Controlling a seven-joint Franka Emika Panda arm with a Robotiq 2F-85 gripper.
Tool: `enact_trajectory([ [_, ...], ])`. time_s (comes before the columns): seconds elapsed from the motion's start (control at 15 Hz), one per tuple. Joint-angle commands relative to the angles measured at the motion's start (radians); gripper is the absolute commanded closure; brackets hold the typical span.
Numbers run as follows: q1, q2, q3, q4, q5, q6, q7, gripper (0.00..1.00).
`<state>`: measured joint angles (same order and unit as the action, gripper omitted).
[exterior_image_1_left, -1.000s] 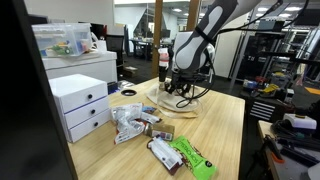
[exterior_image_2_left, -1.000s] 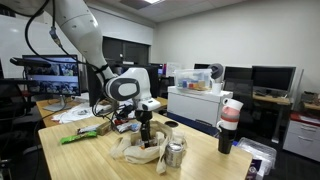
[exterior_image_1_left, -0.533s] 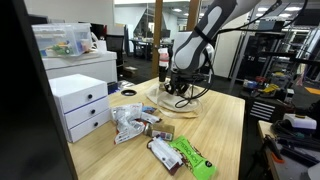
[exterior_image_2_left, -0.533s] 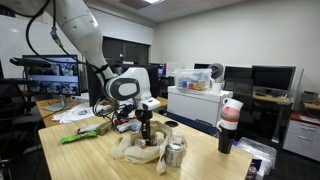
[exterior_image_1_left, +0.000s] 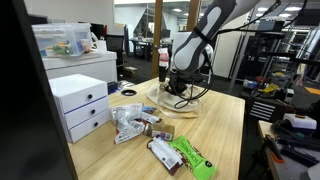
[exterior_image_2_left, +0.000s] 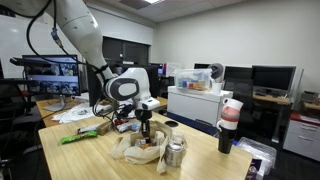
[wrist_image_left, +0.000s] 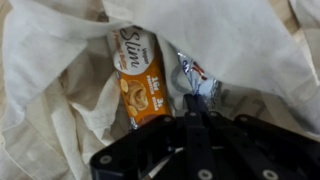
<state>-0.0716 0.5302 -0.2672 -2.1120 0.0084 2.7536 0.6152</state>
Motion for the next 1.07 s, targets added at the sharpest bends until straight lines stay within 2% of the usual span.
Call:
enact_trajectory([
  [0.0, 0.008, 0.012, -0.005, 0.000, 0.029, 0.017, -0.028, 1.00],
  [0.07, 0.013, 0.012, -0.010, 0.001, 0.026, 0.013, -0.022, 0.96],
  [0.13, 0.014, 0.013, -0.012, 0.002, 0.025, 0.011, -0.020, 0.73],
  [0.27, 0.016, 0.015, -0.013, 0.005, 0.024, 0.006, -0.018, 0.70],
  [0.47, 0.018, 0.014, -0.014, 0.008, 0.024, 0.004, -0.017, 0.51],
  [0.53, 0.018, 0.015, -0.014, 0.009, 0.024, 0.003, -0.017, 0.40],
  [0.87, 0.042, -0.008, -0.040, -0.005, 0.007, -0.018, -0.010, 0.06],
  [0.93, 0.045, -0.016, -0.045, -0.009, 0.007, -0.021, -0.010, 0.01],
  [1.0, 0.045, -0.025, -0.045, -0.014, 0.010, -0.023, -0.012, 0.00],
])
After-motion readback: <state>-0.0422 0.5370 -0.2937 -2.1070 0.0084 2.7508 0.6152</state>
